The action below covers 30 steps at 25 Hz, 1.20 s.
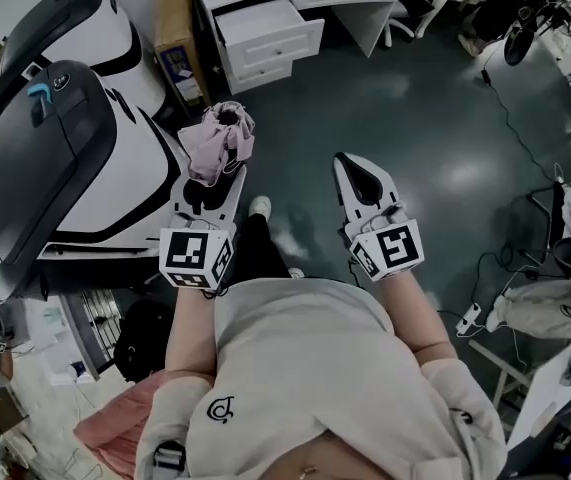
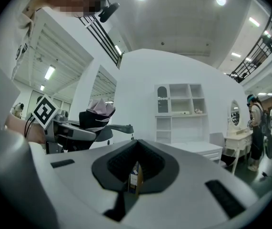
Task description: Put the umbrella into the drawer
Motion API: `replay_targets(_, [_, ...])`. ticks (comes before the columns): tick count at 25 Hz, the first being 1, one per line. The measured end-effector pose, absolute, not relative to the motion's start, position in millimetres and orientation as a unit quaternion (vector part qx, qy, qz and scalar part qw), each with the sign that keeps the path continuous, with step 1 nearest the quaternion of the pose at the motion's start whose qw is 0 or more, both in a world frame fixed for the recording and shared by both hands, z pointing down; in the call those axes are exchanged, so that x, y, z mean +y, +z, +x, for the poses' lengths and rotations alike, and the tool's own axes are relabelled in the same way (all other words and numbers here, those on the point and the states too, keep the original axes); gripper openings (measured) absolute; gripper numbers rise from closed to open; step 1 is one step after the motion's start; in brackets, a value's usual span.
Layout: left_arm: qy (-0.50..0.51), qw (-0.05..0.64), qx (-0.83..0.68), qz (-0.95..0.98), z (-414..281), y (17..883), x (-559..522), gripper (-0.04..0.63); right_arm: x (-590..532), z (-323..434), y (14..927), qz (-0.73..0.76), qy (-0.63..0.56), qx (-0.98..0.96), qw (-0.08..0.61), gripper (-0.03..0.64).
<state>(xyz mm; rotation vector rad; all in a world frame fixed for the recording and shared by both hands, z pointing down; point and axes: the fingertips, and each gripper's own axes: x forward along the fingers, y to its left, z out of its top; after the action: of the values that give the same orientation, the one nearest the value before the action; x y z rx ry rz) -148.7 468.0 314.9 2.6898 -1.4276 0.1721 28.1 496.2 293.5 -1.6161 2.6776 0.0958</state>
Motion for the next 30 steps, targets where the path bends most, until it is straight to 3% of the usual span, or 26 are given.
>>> replay_targets(10, [0.054,0.049,-0.436,0.897,-138,319,339,0.224,376,40,299,-0.553,0.015,0.833,0.002,0.008])
replay_targets(16, [0.066,0.009,-0.408,0.910,-146,303,233,0.224,268,30,289,-0.578,0.011,0.816,0.002,0.008])
replay_targets(30, [0.083,0.062,-0.423,0.900,-161,344,83,0.224,111,19,315,-0.566,-0.031,0.823,-0.016,0.006])
